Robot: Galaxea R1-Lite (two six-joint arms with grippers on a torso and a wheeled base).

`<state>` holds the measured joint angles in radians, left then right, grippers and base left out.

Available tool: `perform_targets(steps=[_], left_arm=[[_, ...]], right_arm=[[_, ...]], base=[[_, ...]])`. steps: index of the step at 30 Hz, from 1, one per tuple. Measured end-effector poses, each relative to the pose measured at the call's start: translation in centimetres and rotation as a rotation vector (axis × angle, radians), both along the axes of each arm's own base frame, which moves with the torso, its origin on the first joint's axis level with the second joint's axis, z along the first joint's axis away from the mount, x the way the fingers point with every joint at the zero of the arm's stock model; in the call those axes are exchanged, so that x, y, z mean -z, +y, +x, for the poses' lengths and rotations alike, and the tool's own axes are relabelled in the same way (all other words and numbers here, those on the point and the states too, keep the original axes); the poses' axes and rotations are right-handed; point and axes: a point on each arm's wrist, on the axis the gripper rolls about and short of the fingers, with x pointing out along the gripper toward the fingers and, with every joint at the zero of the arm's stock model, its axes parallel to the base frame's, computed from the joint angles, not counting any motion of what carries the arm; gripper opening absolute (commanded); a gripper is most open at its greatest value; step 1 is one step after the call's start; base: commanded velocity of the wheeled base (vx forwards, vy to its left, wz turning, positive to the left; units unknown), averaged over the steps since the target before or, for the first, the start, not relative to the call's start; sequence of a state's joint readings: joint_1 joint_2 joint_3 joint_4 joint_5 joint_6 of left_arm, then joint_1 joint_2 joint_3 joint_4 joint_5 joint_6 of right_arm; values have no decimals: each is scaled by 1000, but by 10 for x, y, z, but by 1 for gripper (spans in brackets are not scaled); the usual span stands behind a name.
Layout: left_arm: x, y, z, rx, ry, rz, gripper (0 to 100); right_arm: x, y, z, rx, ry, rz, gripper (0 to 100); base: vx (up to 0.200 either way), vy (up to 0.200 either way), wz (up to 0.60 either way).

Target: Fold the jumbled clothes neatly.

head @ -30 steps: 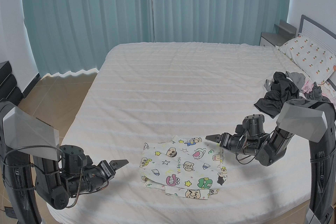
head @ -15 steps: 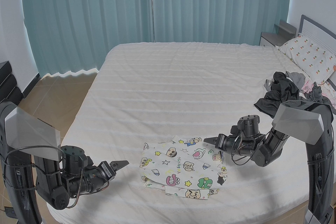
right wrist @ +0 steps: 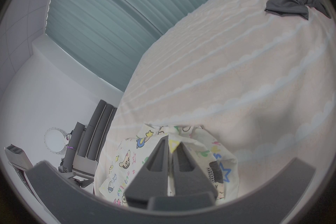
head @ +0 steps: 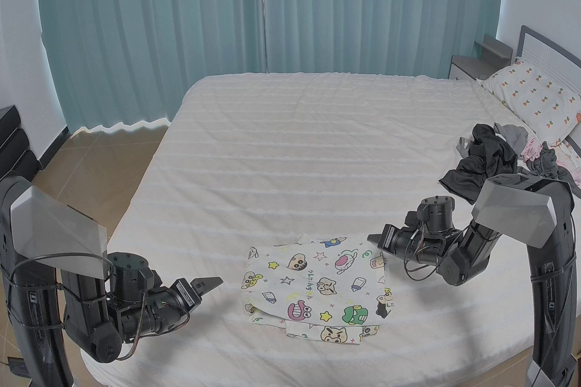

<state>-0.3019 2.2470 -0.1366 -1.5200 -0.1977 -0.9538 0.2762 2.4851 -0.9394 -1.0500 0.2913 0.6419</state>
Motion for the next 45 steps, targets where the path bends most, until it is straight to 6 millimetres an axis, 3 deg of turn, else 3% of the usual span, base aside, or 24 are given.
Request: perform_targets(steps=[13, 25, 26, 36, 45], left_arm=[[1, 0, 0, 1, 2, 0, 100], [1, 0, 0, 0, 2, 1, 100], [1, 0, 0, 0, 2, 1, 100], [1, -3, 3, 10, -10, 5, 100], [10, -16, 43, 75, -154, 93, 100]], right_arm=[[4, -13, 12, 36, -11, 0, 0], [9, -19, 10, 49, 29, -11, 0], [9, -20, 10, 52, 35, -12, 100], [8, -24, -1, 56, 89, -25, 100], [7, -22, -34, -9, 142, -89, 100]], base=[[0, 0, 0], [0, 0, 0], [0, 0, 0], [0, 0, 0], [0, 0, 0]])
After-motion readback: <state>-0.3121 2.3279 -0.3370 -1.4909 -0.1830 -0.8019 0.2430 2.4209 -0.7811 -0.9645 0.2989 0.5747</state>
